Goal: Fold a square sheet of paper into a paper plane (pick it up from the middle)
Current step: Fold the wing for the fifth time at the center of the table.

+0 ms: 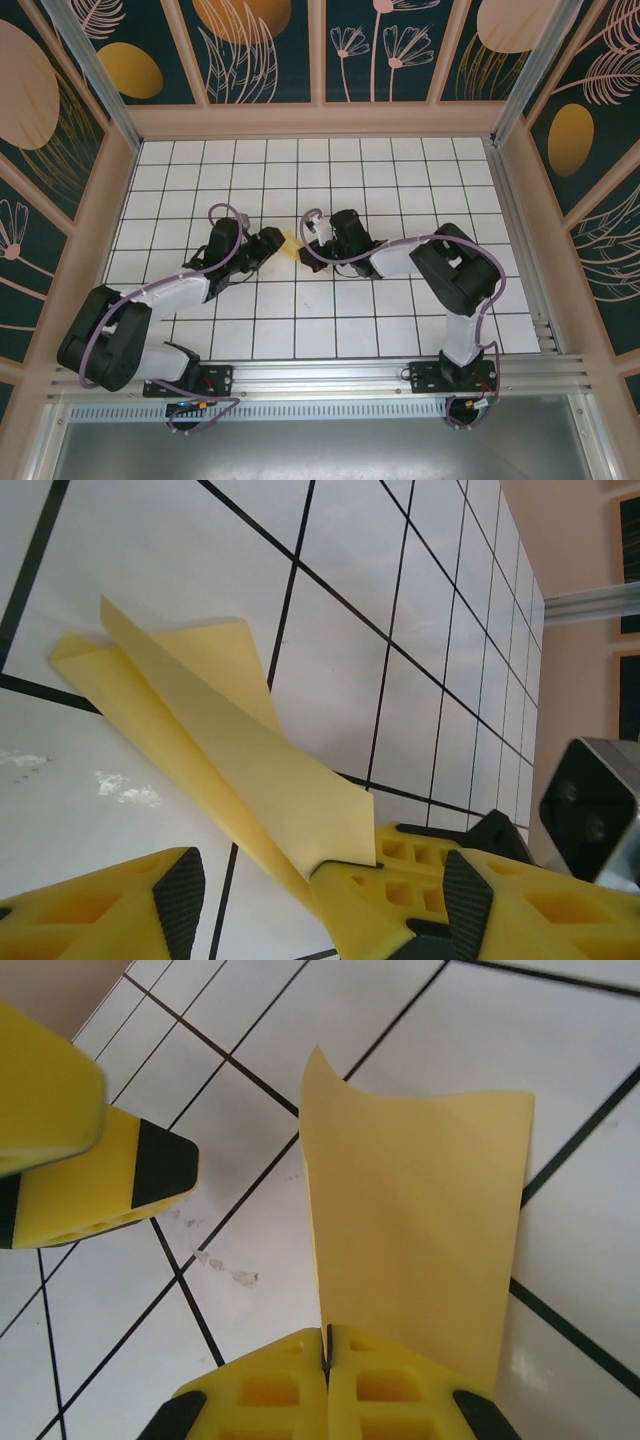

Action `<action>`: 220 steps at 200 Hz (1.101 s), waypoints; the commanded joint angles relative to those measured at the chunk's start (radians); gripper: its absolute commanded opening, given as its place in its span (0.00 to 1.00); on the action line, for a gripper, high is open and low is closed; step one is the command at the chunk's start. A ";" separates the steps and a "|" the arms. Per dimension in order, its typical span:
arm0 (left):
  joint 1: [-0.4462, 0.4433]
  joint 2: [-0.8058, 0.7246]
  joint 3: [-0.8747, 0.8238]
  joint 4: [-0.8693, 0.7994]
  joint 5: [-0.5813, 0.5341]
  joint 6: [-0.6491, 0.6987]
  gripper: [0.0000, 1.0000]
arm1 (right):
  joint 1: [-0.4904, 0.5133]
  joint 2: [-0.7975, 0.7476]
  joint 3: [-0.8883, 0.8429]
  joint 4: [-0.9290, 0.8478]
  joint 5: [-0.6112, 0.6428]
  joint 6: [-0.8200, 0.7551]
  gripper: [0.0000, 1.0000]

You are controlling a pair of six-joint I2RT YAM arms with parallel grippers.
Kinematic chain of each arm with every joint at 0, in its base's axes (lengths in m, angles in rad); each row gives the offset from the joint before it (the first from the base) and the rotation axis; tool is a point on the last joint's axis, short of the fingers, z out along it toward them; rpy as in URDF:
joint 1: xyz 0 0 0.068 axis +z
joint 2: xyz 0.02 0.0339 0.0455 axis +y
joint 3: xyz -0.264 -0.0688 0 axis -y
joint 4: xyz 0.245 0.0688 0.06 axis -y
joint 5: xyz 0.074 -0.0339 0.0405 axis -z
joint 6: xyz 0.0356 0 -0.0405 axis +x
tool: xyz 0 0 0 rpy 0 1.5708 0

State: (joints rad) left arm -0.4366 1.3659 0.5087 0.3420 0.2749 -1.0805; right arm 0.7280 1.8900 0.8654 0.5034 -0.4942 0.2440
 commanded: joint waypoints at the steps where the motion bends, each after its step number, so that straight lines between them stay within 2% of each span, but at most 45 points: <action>1: 0.006 0.020 -0.011 0.075 0.035 0.040 0.65 | -0.023 0.029 0.011 0.023 -0.115 0.106 0.00; 102: 0.004 0.104 -0.039 0.223 0.108 0.044 0.55 | -0.048 0.104 0.009 0.153 -0.284 0.360 0.00; 168: 0.001 0.160 -0.039 0.281 0.145 0.043 0.49 | -0.068 0.139 0.003 0.176 -0.288 0.445 0.00; 220: -0.002 0.210 -0.036 0.314 0.162 0.045 0.46 | -0.076 0.164 0.018 0.123 -0.273 0.442 0.00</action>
State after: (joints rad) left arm -0.4374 1.5562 0.4805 0.5991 0.4122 -1.0534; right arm 0.6563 2.0251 0.8654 0.6426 -0.7605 0.6743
